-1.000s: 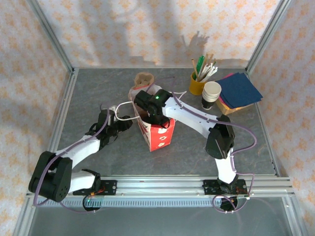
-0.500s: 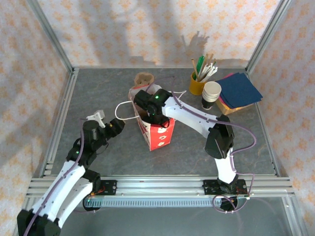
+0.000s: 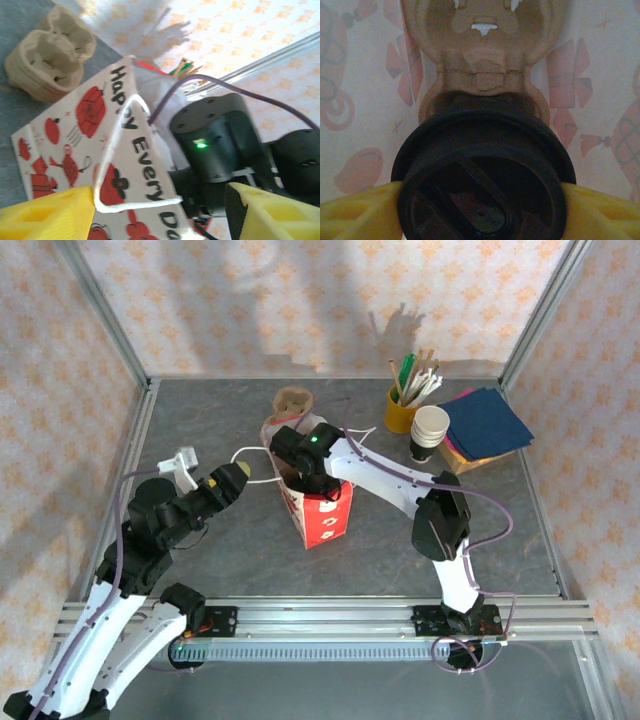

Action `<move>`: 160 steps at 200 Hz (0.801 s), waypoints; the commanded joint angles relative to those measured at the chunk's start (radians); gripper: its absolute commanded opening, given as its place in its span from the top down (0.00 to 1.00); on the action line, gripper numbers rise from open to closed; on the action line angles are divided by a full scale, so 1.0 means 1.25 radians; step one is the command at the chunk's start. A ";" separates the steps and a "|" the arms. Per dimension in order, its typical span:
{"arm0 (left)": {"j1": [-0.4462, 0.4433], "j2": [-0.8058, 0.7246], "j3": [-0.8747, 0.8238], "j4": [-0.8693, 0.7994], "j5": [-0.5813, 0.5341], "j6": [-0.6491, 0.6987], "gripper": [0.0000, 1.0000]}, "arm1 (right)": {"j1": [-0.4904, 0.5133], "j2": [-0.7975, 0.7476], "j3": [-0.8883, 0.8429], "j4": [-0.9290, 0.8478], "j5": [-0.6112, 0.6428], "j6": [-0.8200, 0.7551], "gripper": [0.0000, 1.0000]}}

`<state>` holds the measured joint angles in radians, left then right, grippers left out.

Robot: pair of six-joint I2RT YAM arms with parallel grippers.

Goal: Pack the takeout coffee

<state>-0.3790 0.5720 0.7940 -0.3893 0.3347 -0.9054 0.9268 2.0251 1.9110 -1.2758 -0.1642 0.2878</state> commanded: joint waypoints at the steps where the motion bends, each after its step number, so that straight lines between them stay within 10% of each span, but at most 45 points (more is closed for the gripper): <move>1: -0.029 0.018 0.021 -0.001 0.008 -0.035 0.30 | 0.005 0.006 0.022 -0.003 0.019 0.011 0.26; 82: -0.257 0.149 0.049 0.013 -0.170 -0.079 0.31 | 0.004 0.010 0.031 -0.008 0.022 0.018 0.26; 160: -0.315 0.206 0.012 0.049 -0.207 -0.109 0.35 | 0.004 0.002 0.028 -0.010 0.025 0.022 0.26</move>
<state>-0.7662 0.8291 0.8268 -0.3523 0.1219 -1.0214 0.9268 2.0266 1.9190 -1.2758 -0.1612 0.2970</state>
